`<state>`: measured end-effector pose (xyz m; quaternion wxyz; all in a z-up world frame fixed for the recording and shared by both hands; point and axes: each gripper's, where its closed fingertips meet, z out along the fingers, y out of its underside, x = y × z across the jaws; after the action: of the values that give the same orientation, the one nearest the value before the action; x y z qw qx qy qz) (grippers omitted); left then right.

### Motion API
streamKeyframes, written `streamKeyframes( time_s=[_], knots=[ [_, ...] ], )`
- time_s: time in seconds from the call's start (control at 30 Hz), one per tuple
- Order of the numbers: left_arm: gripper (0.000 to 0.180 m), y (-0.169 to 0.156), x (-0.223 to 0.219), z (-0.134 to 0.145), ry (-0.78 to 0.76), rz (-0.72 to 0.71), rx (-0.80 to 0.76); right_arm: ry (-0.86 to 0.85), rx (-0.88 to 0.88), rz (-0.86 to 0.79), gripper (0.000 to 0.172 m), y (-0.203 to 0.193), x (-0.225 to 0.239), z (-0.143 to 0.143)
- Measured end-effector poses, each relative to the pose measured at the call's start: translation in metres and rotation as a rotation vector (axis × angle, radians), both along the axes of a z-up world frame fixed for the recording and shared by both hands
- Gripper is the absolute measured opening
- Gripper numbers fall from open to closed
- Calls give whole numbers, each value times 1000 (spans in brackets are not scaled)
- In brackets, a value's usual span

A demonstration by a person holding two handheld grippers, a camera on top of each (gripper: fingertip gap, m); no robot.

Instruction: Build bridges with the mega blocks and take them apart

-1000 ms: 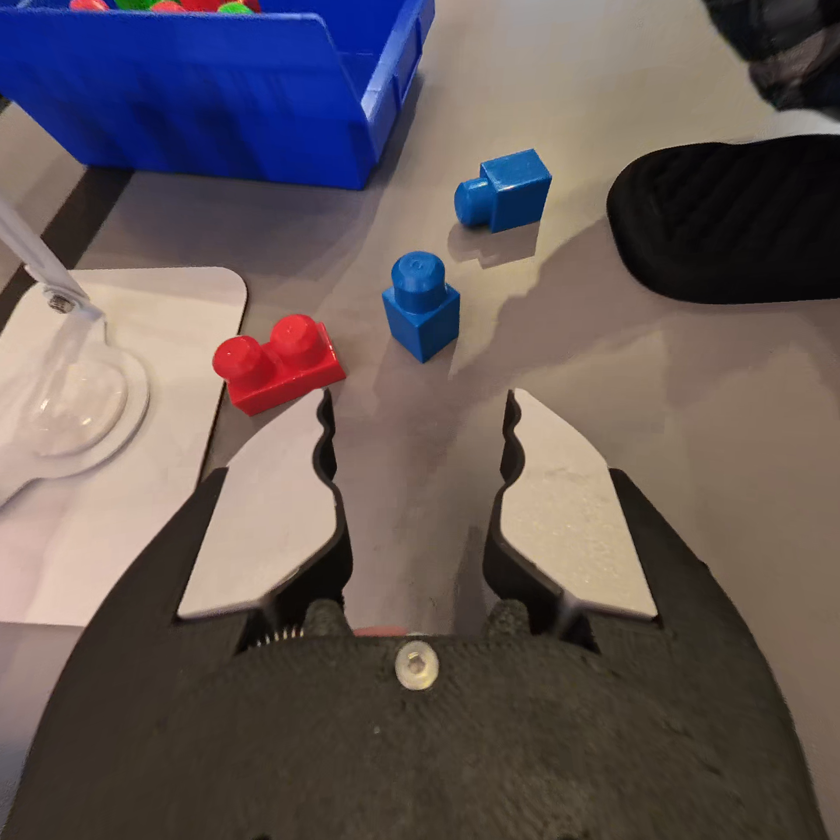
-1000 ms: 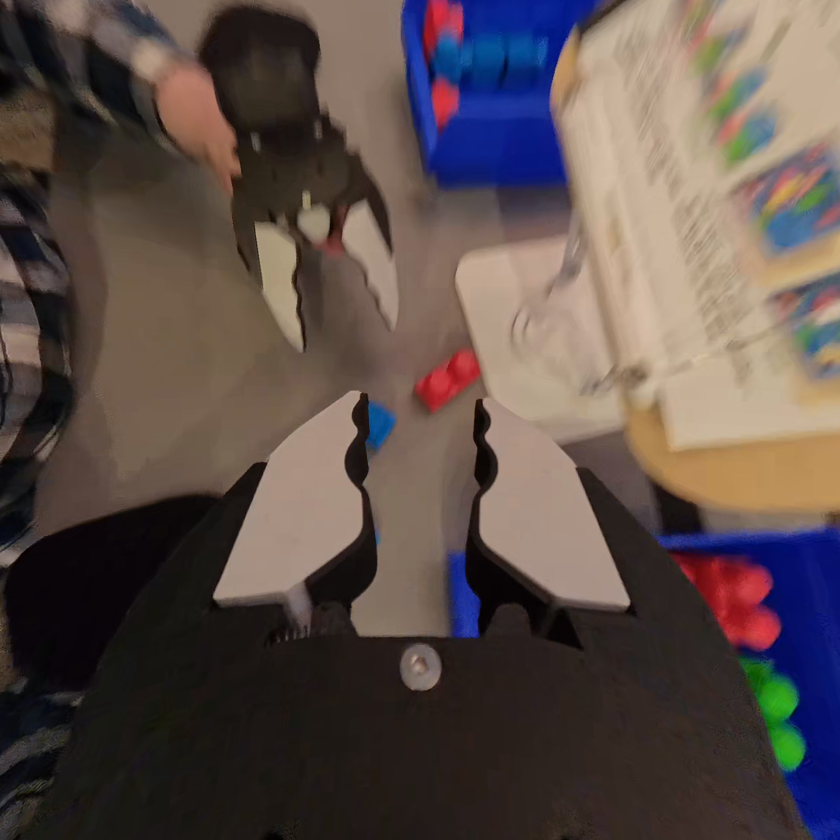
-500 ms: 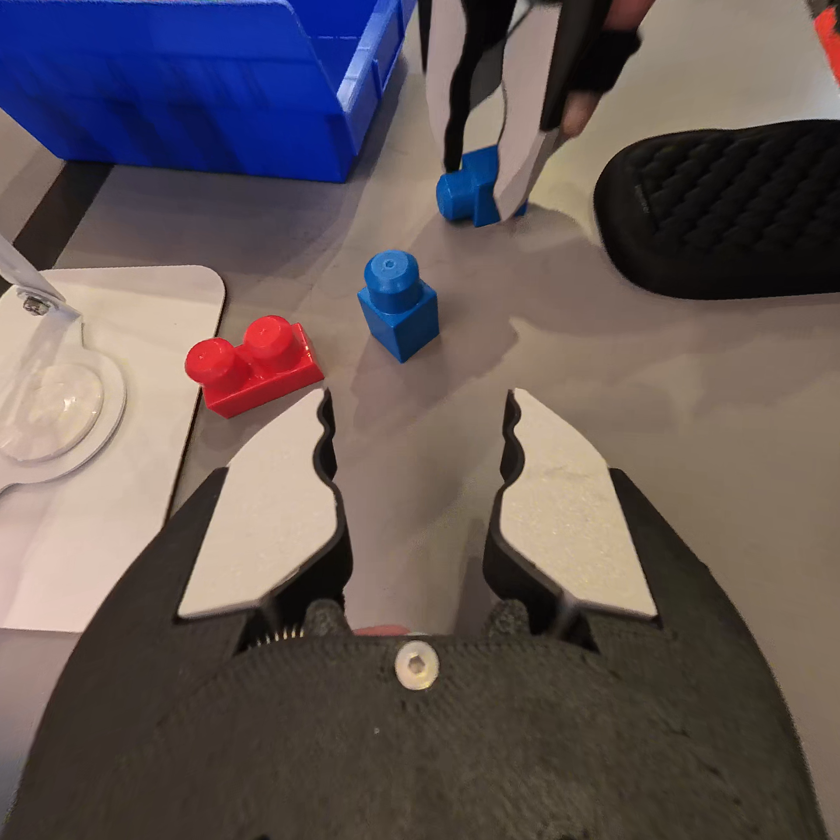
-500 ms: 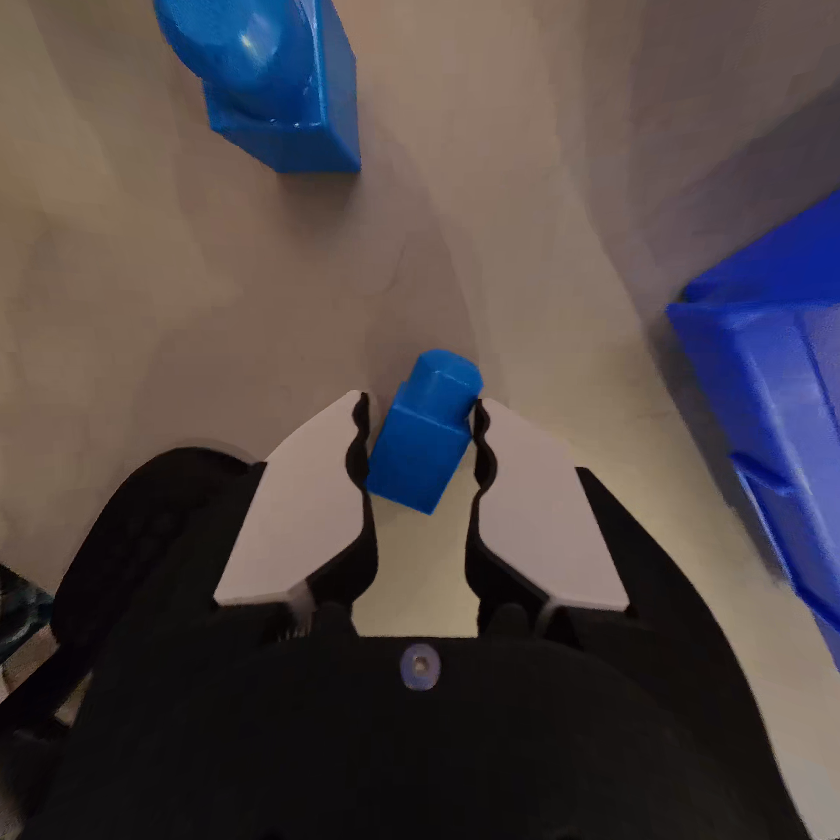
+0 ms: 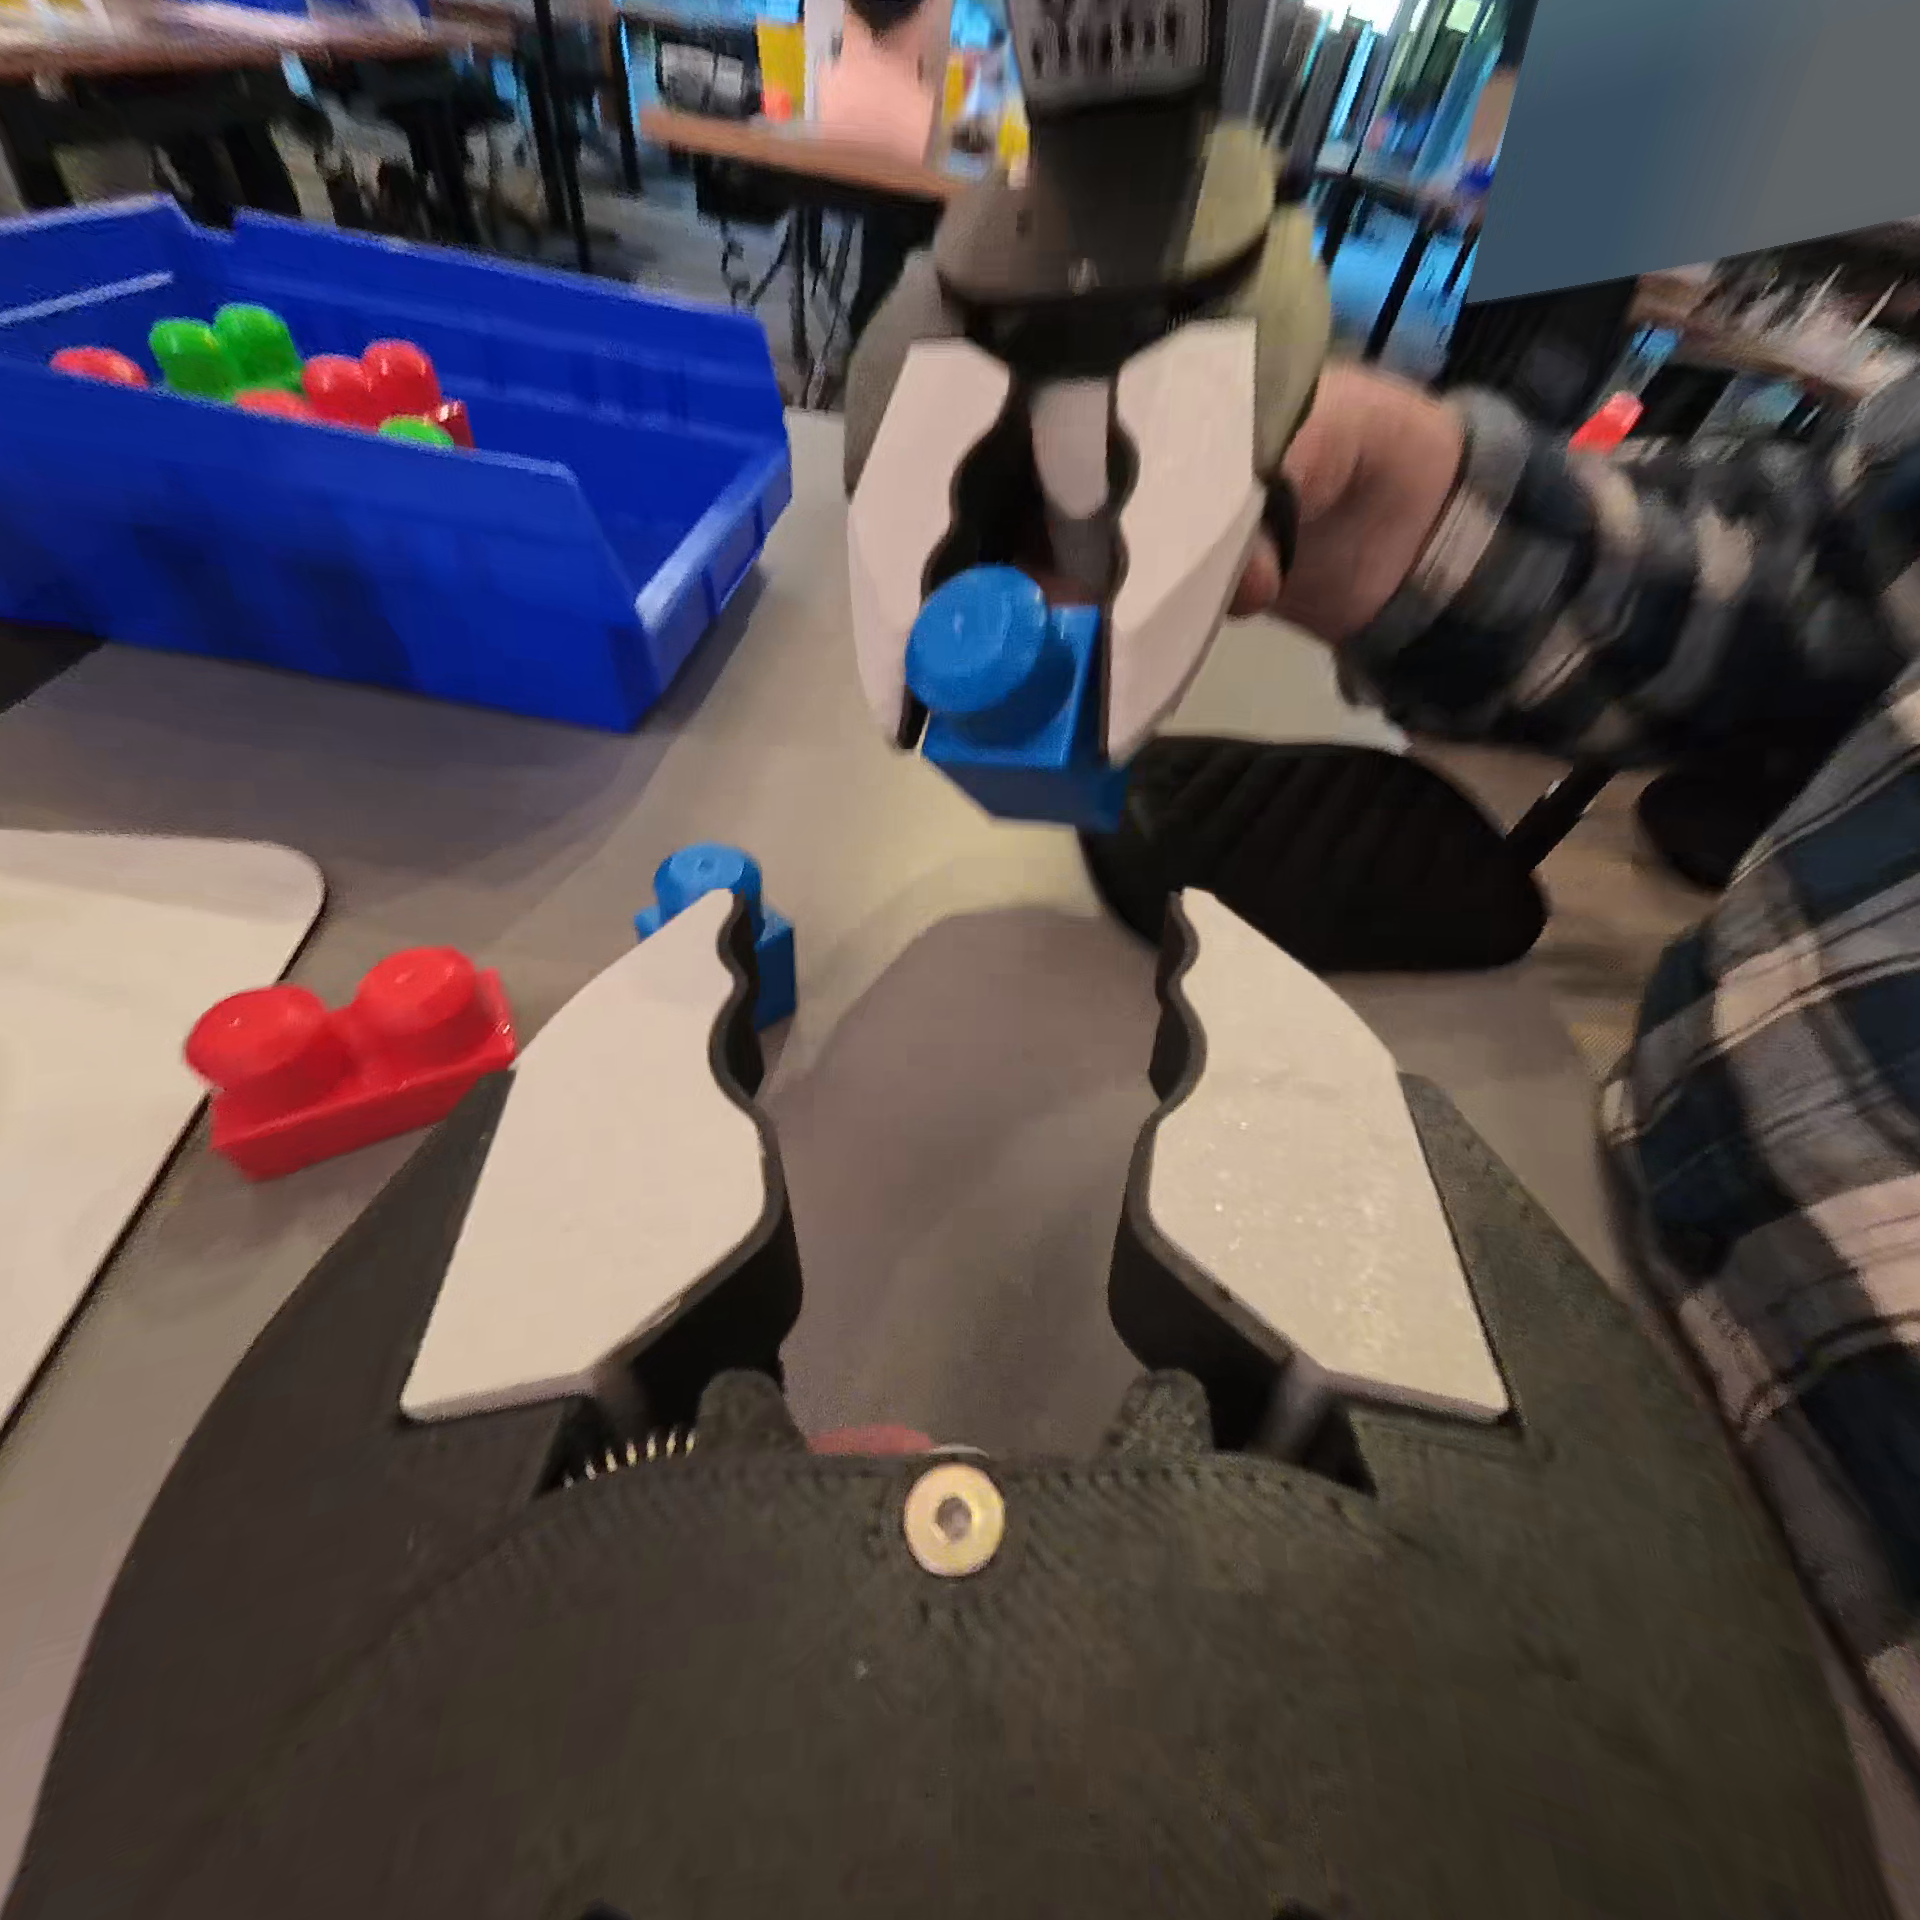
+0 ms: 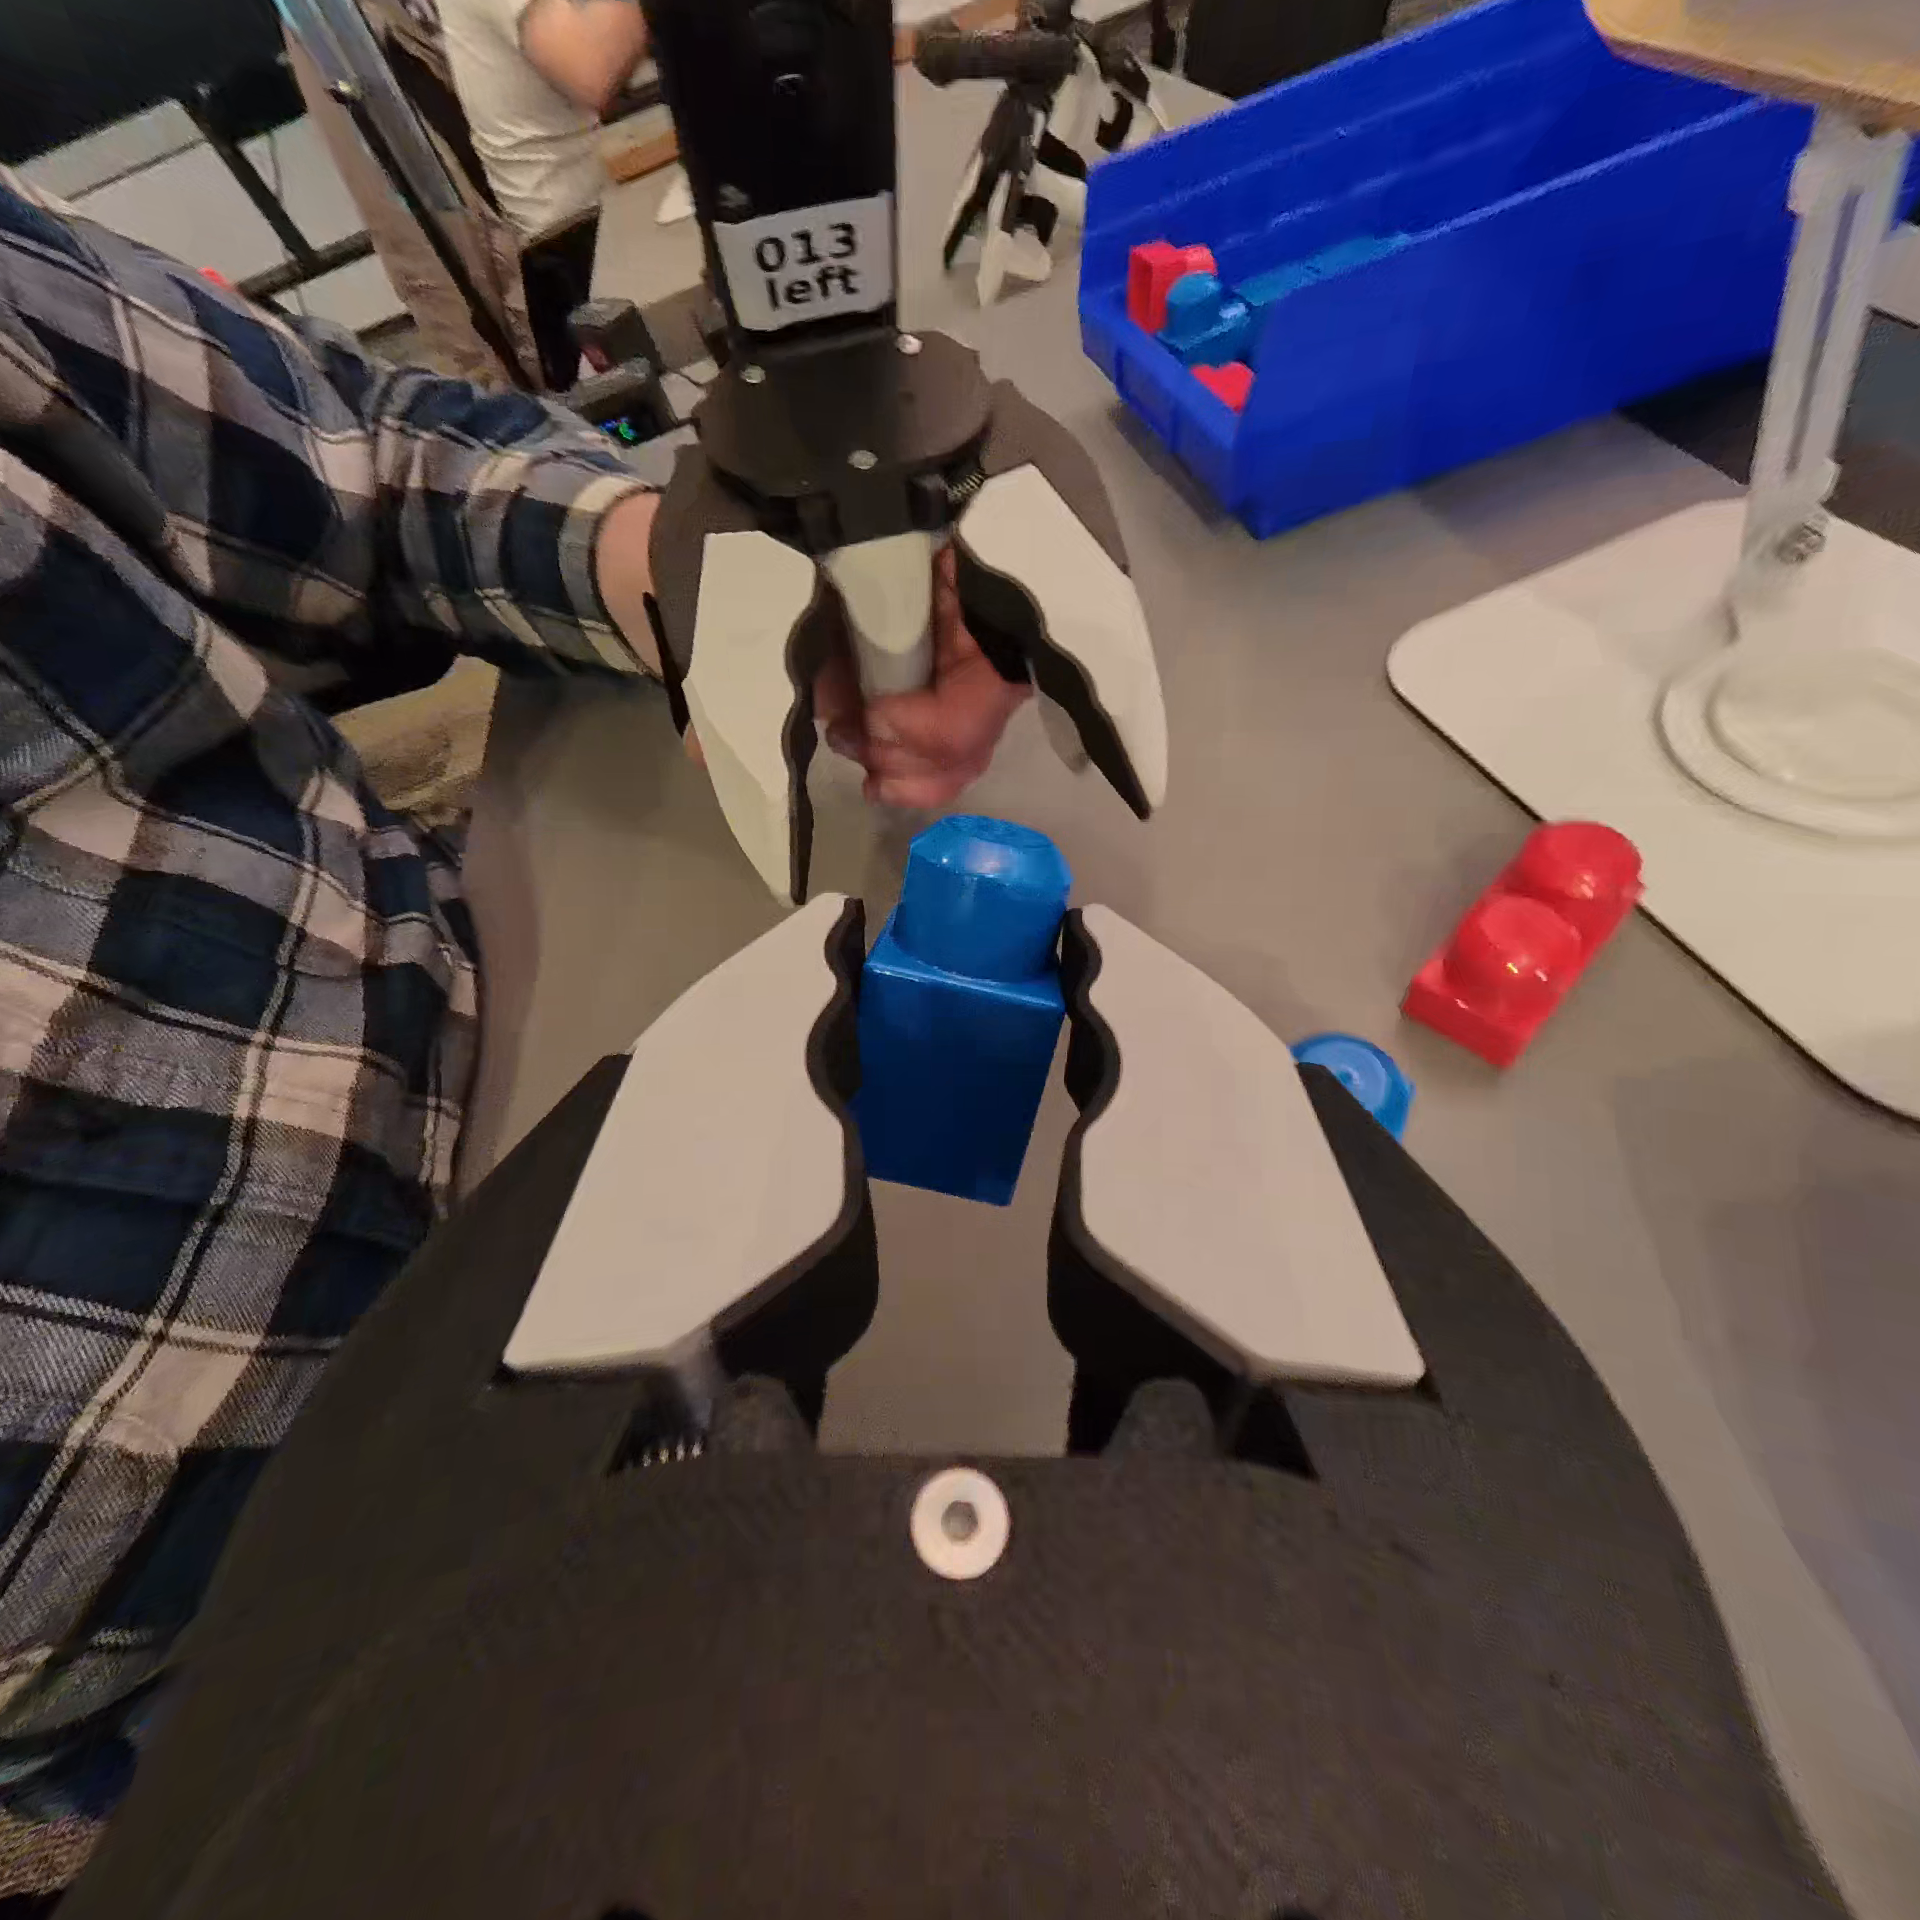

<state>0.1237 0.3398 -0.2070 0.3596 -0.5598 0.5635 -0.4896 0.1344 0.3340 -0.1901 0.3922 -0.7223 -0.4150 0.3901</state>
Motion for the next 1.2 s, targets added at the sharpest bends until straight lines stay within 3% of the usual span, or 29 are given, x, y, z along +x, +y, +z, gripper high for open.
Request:
streamKeyframes(
  time_s=[0.1, 0.27, 0.37, 0.43, 0.53, 0.57, 0.6, 0.63, 0.8, 0.9, 1.03, 1.2],
  knots=[
    [71, -11, 5, 16, -96, -54, -107, 68, 99, 31, 37, -5, -17, 12],
    [70, -31, 12, 16, -135, -143, -177, 321, 97, 51, 37, -9, -31, 41],
    [60, -34, 12, 28, -201, -149, -210, 349, 128, 66, 37, -13, -37, 41],
    [38, -37, 9, 35, -247, -180, -246, 353, 143, 55, 37, -12, -40, 39],
    [36, -37, 7, 35, -261, -166, -271, 364, 125, 59, 37, -12, -41, 37],
    [35, -36, 6, 34, -256, -155, -269, 350, 116, 50, 44, -11, -41, 36],
    [35, -34, 6, 31, -240, -130, -244, 333, 112, 27, 69, -7, -39, 35],
    [35, -32, 5, 28, -213, -115, -206, 304, 109, 9, 69, -4, -36, 35],
    [35, 5, -3, -3, 50, 148, 229, -41, -9, -92, 59, 4, -18, 18],
    [35, 19, -6, -10, 184, 263, 480, -96, -116, -188, 49, 10, -22, 15],
    [35, 26, -4, -7, 257, 358, 649, -200, -185, -261, 52, 19, -26, -8],
    [35, 36, -6, -10, 315, 408, 724, -215, -170, -306, 35, 26, -28, -15]
  ],
)
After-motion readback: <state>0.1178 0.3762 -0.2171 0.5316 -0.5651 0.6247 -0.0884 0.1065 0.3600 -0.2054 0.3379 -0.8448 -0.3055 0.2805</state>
